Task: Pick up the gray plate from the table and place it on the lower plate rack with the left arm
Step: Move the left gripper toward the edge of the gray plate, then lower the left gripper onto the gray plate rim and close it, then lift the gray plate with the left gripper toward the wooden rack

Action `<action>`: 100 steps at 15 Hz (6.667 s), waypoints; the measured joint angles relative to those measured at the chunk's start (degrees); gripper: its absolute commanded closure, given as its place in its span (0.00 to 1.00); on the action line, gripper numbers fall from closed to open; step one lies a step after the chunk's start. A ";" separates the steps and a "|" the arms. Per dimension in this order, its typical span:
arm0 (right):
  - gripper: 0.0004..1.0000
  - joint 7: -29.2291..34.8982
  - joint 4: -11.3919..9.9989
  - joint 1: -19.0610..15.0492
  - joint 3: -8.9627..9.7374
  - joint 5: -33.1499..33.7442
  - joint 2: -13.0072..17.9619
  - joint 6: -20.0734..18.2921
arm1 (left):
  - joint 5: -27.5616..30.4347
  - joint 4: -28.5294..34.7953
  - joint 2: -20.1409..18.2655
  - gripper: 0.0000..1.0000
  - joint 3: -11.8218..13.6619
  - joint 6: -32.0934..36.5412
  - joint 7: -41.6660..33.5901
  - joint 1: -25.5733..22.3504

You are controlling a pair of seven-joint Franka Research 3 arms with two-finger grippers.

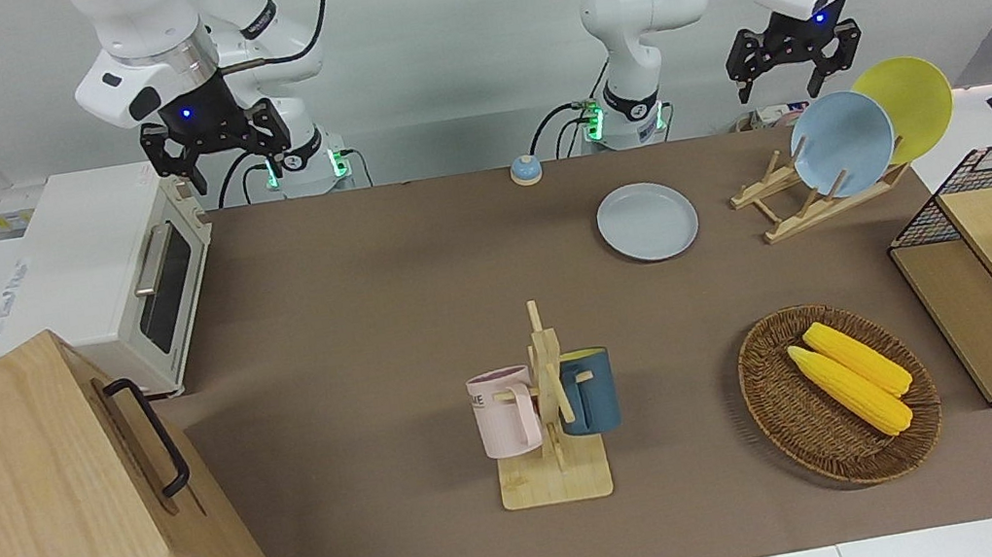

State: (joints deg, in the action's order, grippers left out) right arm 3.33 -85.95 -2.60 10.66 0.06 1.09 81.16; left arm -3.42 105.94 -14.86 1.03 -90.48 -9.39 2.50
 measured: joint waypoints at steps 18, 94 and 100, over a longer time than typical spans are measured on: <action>0.01 0.00 0.00 0.00 0.00 0.00 0.00 0.00 | 3.23 1.18 0.08 0.01 0.60 1.52 2.81 -0.19; 0.01 0.00 0.00 0.00 0.00 0.00 0.00 0.00 | 3.42 37.52 -1.83 1.00 -1.40 -32.56 4.90 0.07; 0.01 0.00 0.00 0.00 0.00 0.00 0.00 0.00 | 3.42 30.60 -2.07 1.00 -1.29 -23.65 4.92 0.00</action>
State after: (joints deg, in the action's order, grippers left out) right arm 3.33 -85.95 -2.60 10.66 0.06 1.09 81.16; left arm 0.00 136.54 -16.93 -0.26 -114.13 -4.47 2.50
